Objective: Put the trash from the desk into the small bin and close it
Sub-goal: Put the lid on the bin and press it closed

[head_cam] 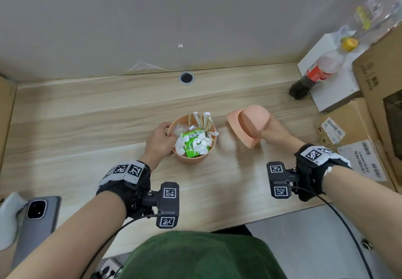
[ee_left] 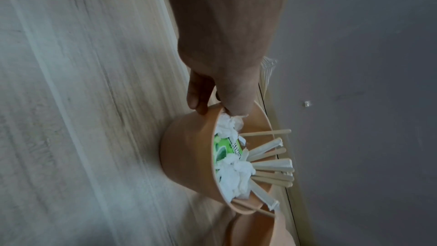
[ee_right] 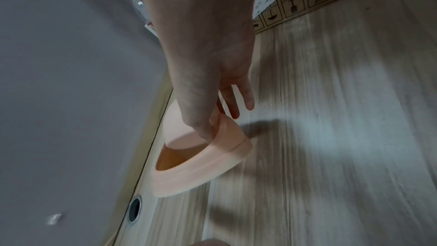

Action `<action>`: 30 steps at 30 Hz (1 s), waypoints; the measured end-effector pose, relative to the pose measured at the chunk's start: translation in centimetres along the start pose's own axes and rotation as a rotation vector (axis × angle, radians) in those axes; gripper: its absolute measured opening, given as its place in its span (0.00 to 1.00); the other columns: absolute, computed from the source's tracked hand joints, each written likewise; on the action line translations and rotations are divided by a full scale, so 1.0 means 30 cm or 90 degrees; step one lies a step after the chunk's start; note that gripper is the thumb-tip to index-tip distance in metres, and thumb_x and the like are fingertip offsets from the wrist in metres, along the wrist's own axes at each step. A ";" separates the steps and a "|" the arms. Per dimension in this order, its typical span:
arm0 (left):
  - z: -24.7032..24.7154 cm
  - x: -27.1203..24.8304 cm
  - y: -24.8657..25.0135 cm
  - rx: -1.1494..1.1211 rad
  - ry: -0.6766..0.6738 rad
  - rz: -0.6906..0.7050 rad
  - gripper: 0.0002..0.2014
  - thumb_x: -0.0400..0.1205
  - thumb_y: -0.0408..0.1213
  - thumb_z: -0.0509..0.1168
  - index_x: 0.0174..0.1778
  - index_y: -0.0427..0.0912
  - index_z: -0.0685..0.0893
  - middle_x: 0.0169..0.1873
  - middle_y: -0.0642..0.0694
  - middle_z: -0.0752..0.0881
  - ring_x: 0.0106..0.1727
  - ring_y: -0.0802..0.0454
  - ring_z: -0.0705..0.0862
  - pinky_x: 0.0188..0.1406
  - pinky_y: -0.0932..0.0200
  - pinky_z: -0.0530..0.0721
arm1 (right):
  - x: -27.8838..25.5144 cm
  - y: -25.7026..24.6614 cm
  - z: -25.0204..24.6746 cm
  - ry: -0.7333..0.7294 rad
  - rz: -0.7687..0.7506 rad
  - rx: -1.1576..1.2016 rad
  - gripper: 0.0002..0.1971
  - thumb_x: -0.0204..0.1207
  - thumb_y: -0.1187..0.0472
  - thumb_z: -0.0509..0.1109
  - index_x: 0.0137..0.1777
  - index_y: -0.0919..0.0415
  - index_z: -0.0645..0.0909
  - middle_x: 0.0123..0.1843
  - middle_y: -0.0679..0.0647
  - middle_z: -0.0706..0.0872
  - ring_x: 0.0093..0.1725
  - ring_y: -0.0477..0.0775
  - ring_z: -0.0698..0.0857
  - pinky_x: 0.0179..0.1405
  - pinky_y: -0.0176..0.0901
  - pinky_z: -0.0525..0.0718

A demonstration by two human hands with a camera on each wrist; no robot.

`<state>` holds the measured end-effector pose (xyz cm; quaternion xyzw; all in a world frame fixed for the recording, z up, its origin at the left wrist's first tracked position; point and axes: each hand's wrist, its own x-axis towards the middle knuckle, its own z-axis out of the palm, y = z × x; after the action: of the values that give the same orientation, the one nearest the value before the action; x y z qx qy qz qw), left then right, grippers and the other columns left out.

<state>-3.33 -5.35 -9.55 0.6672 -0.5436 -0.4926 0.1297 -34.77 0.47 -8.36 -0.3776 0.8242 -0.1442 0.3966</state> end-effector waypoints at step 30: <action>-0.046 -0.210 -0.060 -0.078 -0.226 0.074 0.33 0.83 0.40 0.67 0.82 0.47 0.59 0.46 0.46 0.81 0.37 0.51 0.83 0.39 0.59 0.83 | -0.284 -0.446 0.030 -0.040 -0.294 -0.259 0.30 0.73 0.58 0.73 0.70 0.70 0.66 0.68 0.64 0.72 0.59 0.59 0.73 0.53 0.49 0.76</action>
<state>-0.69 0.20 -6.90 0.5279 -0.5648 -0.6263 0.1002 -23.88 -2.19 2.89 -0.6309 0.7158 -0.0508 0.2950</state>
